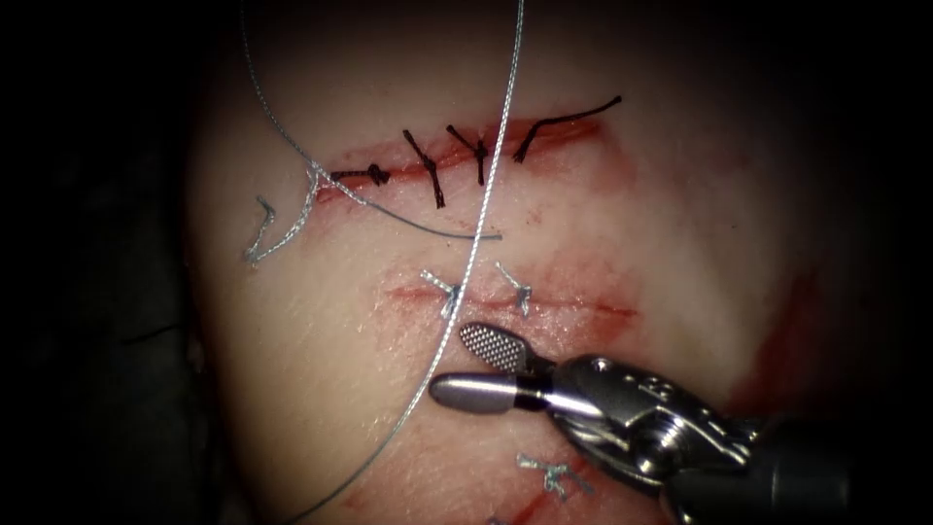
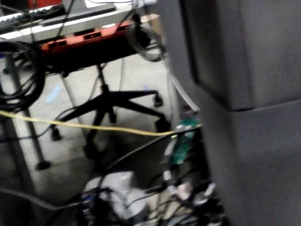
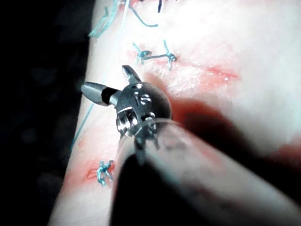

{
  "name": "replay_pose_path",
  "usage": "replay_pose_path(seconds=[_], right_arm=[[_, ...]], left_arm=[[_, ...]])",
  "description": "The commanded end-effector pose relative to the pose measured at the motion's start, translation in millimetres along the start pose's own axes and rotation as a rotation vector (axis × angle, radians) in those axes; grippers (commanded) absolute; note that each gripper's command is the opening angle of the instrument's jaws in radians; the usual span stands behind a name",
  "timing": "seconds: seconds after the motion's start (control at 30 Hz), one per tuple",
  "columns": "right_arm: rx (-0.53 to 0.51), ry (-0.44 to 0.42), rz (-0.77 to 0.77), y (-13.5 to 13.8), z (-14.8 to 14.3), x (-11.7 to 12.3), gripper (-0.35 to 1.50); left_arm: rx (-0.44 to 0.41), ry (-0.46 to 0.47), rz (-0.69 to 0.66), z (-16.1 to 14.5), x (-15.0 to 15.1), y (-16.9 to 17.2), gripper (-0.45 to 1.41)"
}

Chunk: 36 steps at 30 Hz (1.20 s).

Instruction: Wound Closure

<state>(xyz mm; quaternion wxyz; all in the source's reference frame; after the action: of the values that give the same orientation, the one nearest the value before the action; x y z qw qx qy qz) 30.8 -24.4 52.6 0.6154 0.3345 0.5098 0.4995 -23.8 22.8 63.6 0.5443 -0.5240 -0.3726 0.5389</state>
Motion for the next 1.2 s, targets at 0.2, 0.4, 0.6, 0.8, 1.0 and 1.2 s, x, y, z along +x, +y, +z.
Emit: replay_pose_path(seconds=[0.2, 0.4, 0.6, 0.8, 1.0, 1.2], right_arm=[[-0.001, -0.003, 0.0, 0.3, 3.2, -0.7, 1.32], [-0.094, 0.073, 0.054, -0.6, 1.9, 2.5, -0.35], [-0.172, 0.161, -0.004, 2.2, -1.9, 7.9, -0.35], [-0.232, 0.292, -0.022, 7.1, -6.7, 14.2, -0.35], [-0.244, 0.4, -0.036, 11.7, -11.9, 19.9, -0.35], [-0.312, 0.472, -0.122, 16.5, -19.4, 25.2, -0.35]], left_arm=[[-0.003, 0.003, 0.001, 0.7, 0.1, -0.4, -0.45], [-0.004, 0.0, 0.053, 0.6, 0.2, -0.3, 0.41], [-0.025, -0.024, 0.143, -1.8, -0.5, 0.1, 1.25], [-0.024, -0.046, 0.171, -7.1, -2.9, 1.3, 1.38], [0.043, -0.16, 0.215, -13.3, -7.1, 3.4, 1.37], [0.013, -0.284, 0.219, -17.5, -10.6, 5.3, 1.35]])
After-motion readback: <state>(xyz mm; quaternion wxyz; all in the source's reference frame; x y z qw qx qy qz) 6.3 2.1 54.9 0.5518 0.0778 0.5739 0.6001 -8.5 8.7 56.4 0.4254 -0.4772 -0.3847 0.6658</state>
